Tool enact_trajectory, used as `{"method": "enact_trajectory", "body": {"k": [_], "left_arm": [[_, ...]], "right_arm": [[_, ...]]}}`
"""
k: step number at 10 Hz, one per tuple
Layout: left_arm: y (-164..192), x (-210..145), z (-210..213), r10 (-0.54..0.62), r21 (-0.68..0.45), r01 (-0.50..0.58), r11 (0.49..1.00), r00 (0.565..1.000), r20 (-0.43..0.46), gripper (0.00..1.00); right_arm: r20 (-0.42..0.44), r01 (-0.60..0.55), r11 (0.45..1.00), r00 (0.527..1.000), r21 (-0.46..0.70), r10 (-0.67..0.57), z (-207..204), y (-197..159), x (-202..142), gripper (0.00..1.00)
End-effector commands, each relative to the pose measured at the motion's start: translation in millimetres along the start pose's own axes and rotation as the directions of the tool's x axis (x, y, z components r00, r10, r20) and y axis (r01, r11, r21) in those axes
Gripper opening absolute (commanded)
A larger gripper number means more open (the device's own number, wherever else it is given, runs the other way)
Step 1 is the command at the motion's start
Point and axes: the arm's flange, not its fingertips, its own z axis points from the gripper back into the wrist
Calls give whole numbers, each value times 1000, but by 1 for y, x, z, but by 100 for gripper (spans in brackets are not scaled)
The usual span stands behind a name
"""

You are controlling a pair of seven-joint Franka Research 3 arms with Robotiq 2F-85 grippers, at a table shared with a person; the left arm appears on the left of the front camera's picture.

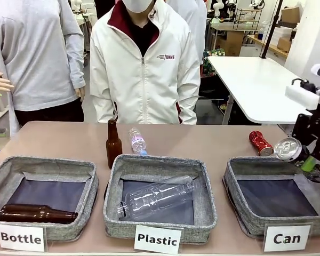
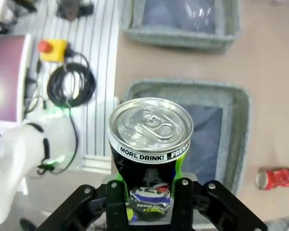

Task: Sort the can waste into the basket.
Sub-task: Pick up the can waste from the table and place it in the right Fabric basket.

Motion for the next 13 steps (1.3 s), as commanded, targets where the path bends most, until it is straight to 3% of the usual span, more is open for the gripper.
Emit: {"method": "enact_trajectory", "body": {"k": [1,3,7,8,13], "left_arm": [[-8,-2,2,-4,-22,4,1000,1000,12,100],[-8,-2,2,-4,-22,4,1000,1000,12,100],[-8,-2,2,-4,-22,4,1000,1000,12,100],[-8,-2,2,-4,-22,4,1000,1000,12,100],[-8,-2,2,-4,-22,4,1000,1000,12,100]], "right_arm": [[-91,35,998,995,-50,-40,-10,-8,8,0],[-176,86,994,980,-64,-96,-15,-12,5,0],[-189,96,994,977,-49,-103,-22,-14,7,0],[-189,97,994,977,-47,-104,-23,-15,6,97],[-156,130,989,978,-74,-140,-23,-17,0,100]]}}
